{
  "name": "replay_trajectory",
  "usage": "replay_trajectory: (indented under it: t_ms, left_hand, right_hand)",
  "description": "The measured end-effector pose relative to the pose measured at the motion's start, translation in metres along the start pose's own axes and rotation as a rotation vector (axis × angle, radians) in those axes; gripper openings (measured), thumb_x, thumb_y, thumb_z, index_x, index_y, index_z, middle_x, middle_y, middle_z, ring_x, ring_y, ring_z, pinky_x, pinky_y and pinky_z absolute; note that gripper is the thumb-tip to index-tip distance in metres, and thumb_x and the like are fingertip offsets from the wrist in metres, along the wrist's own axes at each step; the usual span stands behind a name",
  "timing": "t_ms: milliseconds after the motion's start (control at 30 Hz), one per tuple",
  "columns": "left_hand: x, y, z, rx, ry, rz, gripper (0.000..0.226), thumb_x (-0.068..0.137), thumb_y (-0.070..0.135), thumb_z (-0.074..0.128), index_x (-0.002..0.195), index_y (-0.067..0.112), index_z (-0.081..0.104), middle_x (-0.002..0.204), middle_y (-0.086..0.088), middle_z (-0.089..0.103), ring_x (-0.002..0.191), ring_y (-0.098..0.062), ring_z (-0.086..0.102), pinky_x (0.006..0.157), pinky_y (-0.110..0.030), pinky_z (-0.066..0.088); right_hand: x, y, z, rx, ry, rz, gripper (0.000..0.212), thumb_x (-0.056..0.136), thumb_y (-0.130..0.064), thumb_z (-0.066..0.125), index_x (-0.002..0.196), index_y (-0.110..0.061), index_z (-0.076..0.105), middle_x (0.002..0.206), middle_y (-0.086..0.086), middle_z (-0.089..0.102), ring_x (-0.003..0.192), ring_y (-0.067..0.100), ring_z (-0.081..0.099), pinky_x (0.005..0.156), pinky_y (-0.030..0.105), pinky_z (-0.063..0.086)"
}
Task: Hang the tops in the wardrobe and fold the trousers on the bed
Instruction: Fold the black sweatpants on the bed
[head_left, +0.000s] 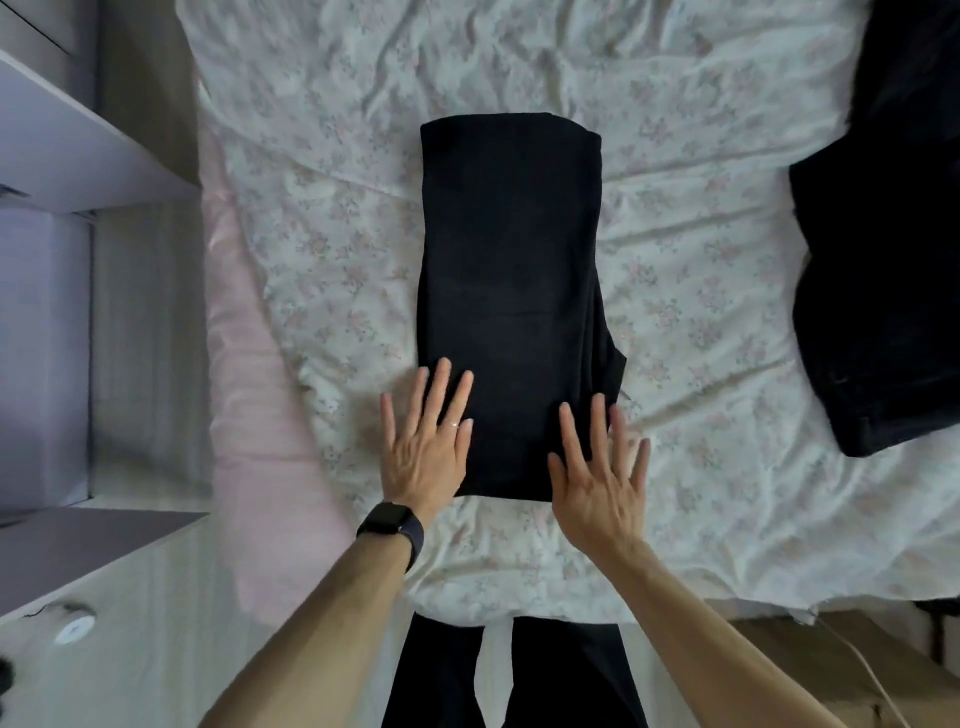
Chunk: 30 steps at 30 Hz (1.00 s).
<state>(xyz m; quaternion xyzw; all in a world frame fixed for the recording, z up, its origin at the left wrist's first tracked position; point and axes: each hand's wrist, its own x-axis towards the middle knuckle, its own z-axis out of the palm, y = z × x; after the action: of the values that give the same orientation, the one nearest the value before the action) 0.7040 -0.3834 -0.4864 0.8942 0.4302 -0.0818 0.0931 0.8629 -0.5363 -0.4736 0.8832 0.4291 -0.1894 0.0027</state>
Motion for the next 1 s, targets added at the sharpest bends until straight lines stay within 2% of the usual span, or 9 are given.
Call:
replay_trajectory:
  t_ms: [67, 133, 200, 300, 500, 633, 767, 867, 1000]
  left_hand:
    - [-0.019, 0.006, -0.010, -0.145, 0.013, -0.185, 0.063, 0.103, 0.040, 0.048, 0.160, 0.029, 0.023, 0.163, -0.012, 0.026, 0.141, -0.032, 0.039, 0.111, -0.054, 0.036]
    - [-0.038, 0.014, -0.018, -0.415, -0.040, -0.455, 0.065, 0.098, 0.043, 0.058, 0.154, 0.022, 0.034, 0.142, -0.013, 0.048, 0.120, -0.029, 0.053, 0.094, -0.046, 0.051]
    - [-0.046, 0.017, -0.024, -0.739, -0.159, -0.715, 0.057, 0.095, 0.047, 0.060, 0.137, 0.011, 0.047, 0.122, -0.009, 0.059, 0.107, -0.025, 0.060, 0.083, -0.042, 0.056]
    - [-0.041, 0.016, -0.025, -1.031, -0.302, -0.963, 0.046, 0.094, 0.049, 0.062, 0.111, 0.006, 0.058, 0.098, 0.000, 0.065, 0.083, -0.013, 0.061, 0.066, -0.025, 0.049]
    - [-0.042, -0.007, -0.026, -1.334, -0.384, -0.848, 0.025, 0.099, 0.041, 0.062, 0.114, 0.022, 0.056, 0.112, 0.005, 0.065, 0.089, -0.013, 0.072, 0.074, -0.028, 0.054]
    - [-0.068, -0.006, -0.051, -1.244, -0.370, -0.733, 0.032, 0.102, 0.043, 0.054, 0.114, 0.014, 0.050, 0.109, 0.004, 0.064, 0.066, -0.007, 0.073, 0.054, -0.018, 0.045]
    - [-0.105, -0.009, -0.092, -1.190, -0.313, -0.740, 0.025, 0.103, 0.038, 0.051, 0.111, 0.016, 0.044, 0.094, 0.005, 0.059, 0.059, -0.006, 0.068, 0.054, -0.017, 0.046]
    - [-0.144, -0.007, -0.113, -1.159, -0.294, -0.736, 0.022, 0.103, 0.033, 0.052, 0.114, 0.017, 0.041, 0.107, -0.005, 0.062, 0.055, -0.006, 0.066, 0.045, -0.010, 0.042]
    - [-0.204, 0.004, -0.125, -1.162, -0.201, -0.714, 0.032, 0.101, 0.027, 0.054, 0.129, 0.031, 0.038, 0.121, 0.003, 0.056, 0.063, -0.007, 0.067, 0.060, -0.018, 0.054]
  right_hand:
    - [-0.011, -0.003, -0.007, 0.147, -0.018, 0.167, 0.068, 0.104, -0.047, 0.043, 0.162, -0.026, 0.015, 0.167, 0.006, 0.016, 0.151, 0.029, 0.021, 0.116, 0.051, 0.030]
    - [-0.016, -0.010, -0.015, 0.393, -0.053, 0.371, 0.065, 0.098, -0.051, 0.052, 0.152, -0.023, 0.030, 0.152, 0.005, 0.038, 0.130, 0.028, 0.049, 0.092, 0.043, 0.051]
    - [-0.019, -0.016, -0.021, 0.648, -0.139, 0.534, 0.057, 0.093, -0.060, 0.055, 0.133, -0.020, 0.045, 0.128, 0.000, 0.057, 0.108, 0.022, 0.062, 0.073, 0.032, 0.049]
    - [-0.011, -0.019, -0.027, 0.879, -0.271, 0.678, 0.052, 0.089, -0.064, 0.061, 0.115, -0.020, 0.052, 0.099, -0.009, 0.062, 0.089, 0.011, 0.061, 0.068, 0.025, 0.047]
    - [-0.016, -0.019, -0.022, 1.061, -0.259, 0.625, 0.034, 0.097, -0.052, 0.057, 0.110, -0.021, 0.056, 0.099, -0.008, 0.065, 0.083, 0.014, 0.069, 0.076, 0.036, 0.059]
    - [-0.048, -0.017, -0.039, 1.127, -0.240, 0.591, 0.033, 0.101, -0.045, 0.056, 0.113, -0.014, 0.059, 0.099, 0.002, 0.071, 0.069, 0.008, 0.071, 0.063, 0.025, 0.052]
    - [-0.091, -0.023, -0.068, 1.207, -0.244, 0.626, 0.031, 0.101, -0.033, 0.058, 0.112, -0.005, 0.062, 0.095, 0.007, 0.069, 0.066, 0.009, 0.067, 0.062, 0.026, 0.053]
    - [-0.131, -0.025, -0.089, 1.231, -0.219, 0.661, 0.033, 0.098, -0.034, 0.064, 0.115, -0.006, 0.058, 0.091, 0.008, 0.069, 0.065, 0.013, 0.066, 0.063, 0.028, 0.054]
    - [-0.190, -0.024, -0.102, 1.241, -0.155, 0.705, 0.045, 0.090, -0.040, 0.073, 0.120, -0.022, 0.045, 0.086, 0.009, 0.072, 0.057, 0.012, 0.065, 0.061, 0.029, 0.054]
